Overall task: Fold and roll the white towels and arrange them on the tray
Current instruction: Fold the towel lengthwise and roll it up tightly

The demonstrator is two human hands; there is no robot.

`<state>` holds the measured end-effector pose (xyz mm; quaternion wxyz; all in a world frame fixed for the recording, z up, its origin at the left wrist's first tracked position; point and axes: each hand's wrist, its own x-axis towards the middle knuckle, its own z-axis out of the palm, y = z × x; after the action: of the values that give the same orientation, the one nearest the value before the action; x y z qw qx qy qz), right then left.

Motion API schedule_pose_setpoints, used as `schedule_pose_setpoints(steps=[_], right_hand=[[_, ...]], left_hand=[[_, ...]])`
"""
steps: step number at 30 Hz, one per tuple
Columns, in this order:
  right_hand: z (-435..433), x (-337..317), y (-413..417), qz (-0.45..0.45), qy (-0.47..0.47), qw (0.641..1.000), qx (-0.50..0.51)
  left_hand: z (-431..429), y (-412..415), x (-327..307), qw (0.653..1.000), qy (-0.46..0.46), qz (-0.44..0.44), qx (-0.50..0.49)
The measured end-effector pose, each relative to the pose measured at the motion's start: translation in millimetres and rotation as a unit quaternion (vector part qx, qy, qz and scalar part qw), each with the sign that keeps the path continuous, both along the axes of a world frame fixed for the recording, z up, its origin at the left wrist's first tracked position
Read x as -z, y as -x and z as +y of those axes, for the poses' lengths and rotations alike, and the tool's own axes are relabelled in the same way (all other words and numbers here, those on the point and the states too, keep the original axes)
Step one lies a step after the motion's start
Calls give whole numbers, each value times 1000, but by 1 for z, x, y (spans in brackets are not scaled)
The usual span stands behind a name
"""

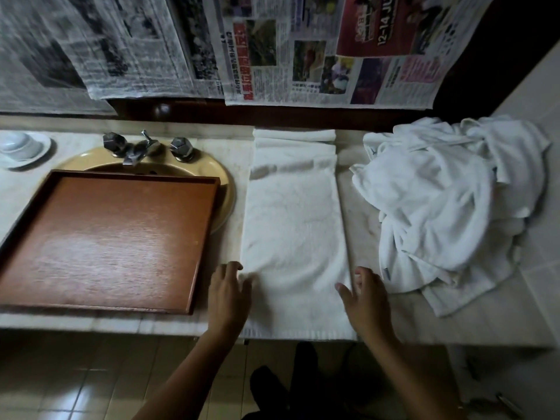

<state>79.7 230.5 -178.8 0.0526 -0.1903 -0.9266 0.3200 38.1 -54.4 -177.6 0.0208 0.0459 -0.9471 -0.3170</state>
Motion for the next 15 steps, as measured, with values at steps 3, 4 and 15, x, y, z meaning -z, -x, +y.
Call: schedule_pose_setpoints(steps=[3, 4, 15], right_hand=[[-23, 9, 7, 46, -126, 984, -119], [-30, 14, 11, 26, -162, 974, -154], [-11, 31, 27, -39, -239, 955, -172]], left_hand=[[22, 8, 8, 991, 67, 31, 115], [28, 11, 12, 984, 84, 20, 158], [10, 35, 35, 969, 150, 19, 197]])
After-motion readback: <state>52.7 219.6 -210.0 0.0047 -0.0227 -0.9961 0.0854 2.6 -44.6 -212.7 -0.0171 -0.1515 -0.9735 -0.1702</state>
